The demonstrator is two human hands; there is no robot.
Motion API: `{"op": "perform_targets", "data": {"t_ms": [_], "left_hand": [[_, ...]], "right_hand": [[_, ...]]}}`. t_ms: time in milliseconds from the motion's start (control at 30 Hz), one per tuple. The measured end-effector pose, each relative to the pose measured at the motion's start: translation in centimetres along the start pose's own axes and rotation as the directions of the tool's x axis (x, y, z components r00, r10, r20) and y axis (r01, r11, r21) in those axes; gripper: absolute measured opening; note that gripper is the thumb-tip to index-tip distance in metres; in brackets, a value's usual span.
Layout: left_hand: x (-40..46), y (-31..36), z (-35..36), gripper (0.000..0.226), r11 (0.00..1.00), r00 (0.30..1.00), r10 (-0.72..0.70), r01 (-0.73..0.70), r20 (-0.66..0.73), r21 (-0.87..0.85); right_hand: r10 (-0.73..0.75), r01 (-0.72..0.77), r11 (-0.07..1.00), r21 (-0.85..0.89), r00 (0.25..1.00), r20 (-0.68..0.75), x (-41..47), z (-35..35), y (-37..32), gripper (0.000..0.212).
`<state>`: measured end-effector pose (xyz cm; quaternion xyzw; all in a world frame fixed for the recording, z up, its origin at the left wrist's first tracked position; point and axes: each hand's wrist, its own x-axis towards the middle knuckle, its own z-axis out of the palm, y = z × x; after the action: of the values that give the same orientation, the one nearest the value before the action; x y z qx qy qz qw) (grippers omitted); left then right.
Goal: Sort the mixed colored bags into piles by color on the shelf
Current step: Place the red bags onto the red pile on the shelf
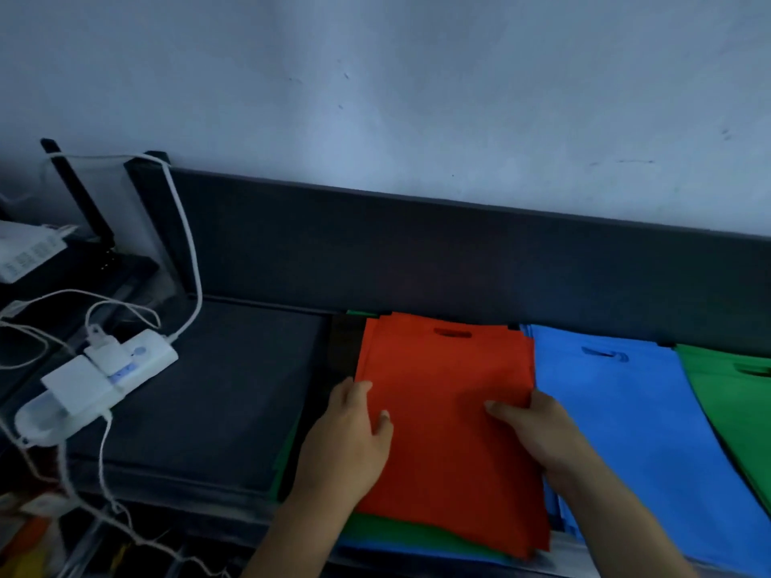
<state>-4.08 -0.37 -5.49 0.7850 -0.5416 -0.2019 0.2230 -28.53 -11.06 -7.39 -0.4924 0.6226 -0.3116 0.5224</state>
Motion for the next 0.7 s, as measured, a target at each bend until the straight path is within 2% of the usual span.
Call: {"op": "perform_targets", "data": {"t_ms": [67, 167, 267, 300, 367, 400, 467, 533, 600, 700], "left_hand": [[0.4, -0.2, -0.3, 0.054, 0.998, 0.999, -0.033, 0.032, -0.012, -0.055], [1.4, -0.7, -1.0, 0.057, 0.969, 0.995, -0.098, 0.095, -0.003, -0.228], [2.7, 0.1, -2.0, 0.065, 0.860, 0.983, -0.165, 0.185, 0.083, -0.476], [3.0, 1.0, -2.1, 0.061, 0.793, 0.976, -0.159, 0.215, 0.148, -0.570], [3.3, 3.2, -2.0, 0.036, 0.657, 0.957, -0.077, 0.259, 0.279, -0.708], [3.2, 4.6, -1.4, 0.024, 0.628, 0.953, -0.024, 0.248, 0.301, -0.737], [3.2, 7.0, 0.7, 0.016, 0.655, 0.965, 0.067, 0.148, 0.252, -0.741], [3.0, 9.0, 2.7, 0.025, 0.693, 0.968, 0.131, 0.063, 0.212, -0.718], [2.5, 11.6, 4.5, 0.033, 0.698, 0.962, 0.174, 0.032, 0.213, -0.715], [1.3, 15.0, 6.5, 0.032, 0.696, 0.947, 0.206, 0.034, 0.245, -0.718]], "right_hand": [[-0.023, 0.022, 1.000, 0.017, 0.999, 0.028, -0.8, 0.0, -0.2, 0.015], [-0.094, 0.093, 0.992, 0.085, 0.996, 0.009, -2.3, -0.9, -1.5, 0.023], [-0.125, 0.118, 0.967, 0.226, 0.992, 0.018, -4.0, -2.8, -3.3, 0.026], [-0.129, 0.120, 0.957, 0.265, 0.991, 0.018, -4.5, -3.7, -3.7, 0.026], [-0.127, 0.123, 0.950, 0.289, 0.992, -0.003, -5.1, -5.3, -3.8, 0.026], [-0.116, 0.122, 0.954, 0.275, 0.993, -0.037, -5.3, -6.3, -3.5, 0.026], [-0.104, 0.128, 0.967, 0.222, 0.988, -0.119, -5.7, -8.4, -2.4, 0.026], [-0.098, 0.130, 0.978, 0.164, 0.977, -0.190, -6.1, -10.6, -1.3, 0.025], [-0.091, 0.129, 0.984, 0.125, 0.957, -0.274, -6.8, -13.5, -0.1, 0.021], [-0.077, 0.126, 0.988, 0.094, 0.909, -0.409, -7.7, -17.5, 1.5, 0.019]]}}
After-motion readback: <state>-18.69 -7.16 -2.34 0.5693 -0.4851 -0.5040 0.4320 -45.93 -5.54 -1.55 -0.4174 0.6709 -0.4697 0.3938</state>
